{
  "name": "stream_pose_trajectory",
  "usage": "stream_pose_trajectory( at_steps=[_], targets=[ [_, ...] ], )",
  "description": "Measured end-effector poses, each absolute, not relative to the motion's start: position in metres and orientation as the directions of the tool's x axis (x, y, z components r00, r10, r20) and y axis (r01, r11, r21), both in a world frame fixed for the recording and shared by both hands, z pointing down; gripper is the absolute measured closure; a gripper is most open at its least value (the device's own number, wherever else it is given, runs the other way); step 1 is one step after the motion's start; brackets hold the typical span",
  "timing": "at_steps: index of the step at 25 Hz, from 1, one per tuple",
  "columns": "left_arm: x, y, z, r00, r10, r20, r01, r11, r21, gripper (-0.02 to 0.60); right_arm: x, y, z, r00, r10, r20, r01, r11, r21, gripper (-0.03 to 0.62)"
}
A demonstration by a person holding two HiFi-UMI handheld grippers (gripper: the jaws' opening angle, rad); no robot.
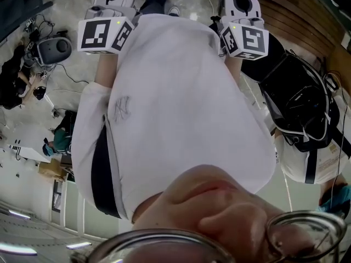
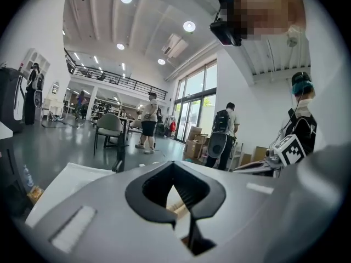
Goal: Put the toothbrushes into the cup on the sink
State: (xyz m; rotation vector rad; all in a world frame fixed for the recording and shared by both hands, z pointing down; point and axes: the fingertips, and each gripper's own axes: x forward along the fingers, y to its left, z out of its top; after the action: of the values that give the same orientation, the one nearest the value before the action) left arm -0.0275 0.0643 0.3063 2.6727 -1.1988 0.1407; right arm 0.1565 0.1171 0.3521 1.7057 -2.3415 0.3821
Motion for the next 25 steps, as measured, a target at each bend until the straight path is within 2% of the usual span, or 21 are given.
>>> stream_pose_trajectory(
  at_steps=[12, 25],
  targets=[
    [-0.042, -0.050, 0.297, 0.705, -0.693, 0.149, -0.709, -0.689, 0.149, 0.580, 0.144, 0.015, 0.346, -0.268, -0.892, 0.364, -0.960, 0.279, -0.023, 0.582],
    [-0.055, -0.090, 0.309, 0.694, -0.706, 0.143, -0.719, -0.667, 0.197, 0.580, 0.153, -0.020, 0.351, -0.263, -0.856, 0.445, -0.941, 0.330, 0.079, 0.582]
  ],
)
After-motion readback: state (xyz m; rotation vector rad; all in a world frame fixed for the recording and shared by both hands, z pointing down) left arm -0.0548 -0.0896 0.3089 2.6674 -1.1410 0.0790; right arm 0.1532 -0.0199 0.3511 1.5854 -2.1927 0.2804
